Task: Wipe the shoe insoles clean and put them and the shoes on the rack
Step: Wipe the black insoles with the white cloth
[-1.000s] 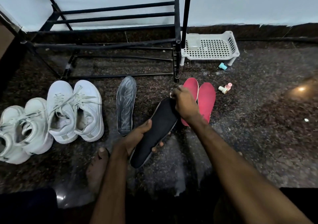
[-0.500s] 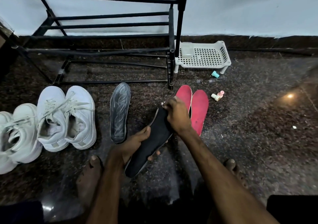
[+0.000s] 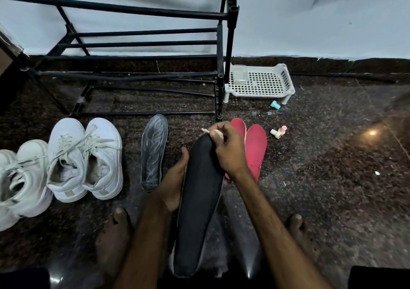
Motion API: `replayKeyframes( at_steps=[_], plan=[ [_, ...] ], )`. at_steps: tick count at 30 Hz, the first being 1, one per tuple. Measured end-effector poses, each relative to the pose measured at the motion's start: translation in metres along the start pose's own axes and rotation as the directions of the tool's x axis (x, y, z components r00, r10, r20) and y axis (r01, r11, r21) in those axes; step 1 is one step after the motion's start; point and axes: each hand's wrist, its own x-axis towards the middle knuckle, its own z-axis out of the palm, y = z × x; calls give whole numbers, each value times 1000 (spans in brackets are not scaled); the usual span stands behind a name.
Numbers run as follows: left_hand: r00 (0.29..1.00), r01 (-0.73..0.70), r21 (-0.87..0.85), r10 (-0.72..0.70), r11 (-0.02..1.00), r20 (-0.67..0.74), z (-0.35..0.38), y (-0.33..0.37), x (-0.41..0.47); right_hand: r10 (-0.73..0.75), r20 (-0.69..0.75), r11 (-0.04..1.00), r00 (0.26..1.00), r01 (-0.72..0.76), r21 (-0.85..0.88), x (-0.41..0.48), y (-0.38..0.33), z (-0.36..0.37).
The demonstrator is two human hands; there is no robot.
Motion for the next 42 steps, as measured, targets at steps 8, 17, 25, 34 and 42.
replayKeyframes(
  at_steps=[8, 17, 25, 34, 42],
  plan=[
    [994, -94, -37, 92, 995, -65, 3, 6, 9, -114, -311, 993, 944, 122, 7, -8, -57, -18],
    [993, -100, -75, 95, 992, -64, 23, 8, 9, -350, 80, 838, 933, 350, -419, -22, -49, 10],
    [985, -129, 189, 147, 973, -88, 25, 13, 6, -311, 249, 863, 917, 382, -331, -22, -46, 5],
    [991, -44, 434, 93, 900, -92, 17, 20, 11, -308, 295, 782, 904, 417, -462, 3, -45, -13],
    [987, -78, 667, 150, 741, -51, 6, 21, 16, -301, 439, 730, 846, 501, -465, 9, -49, -3]
  ],
)
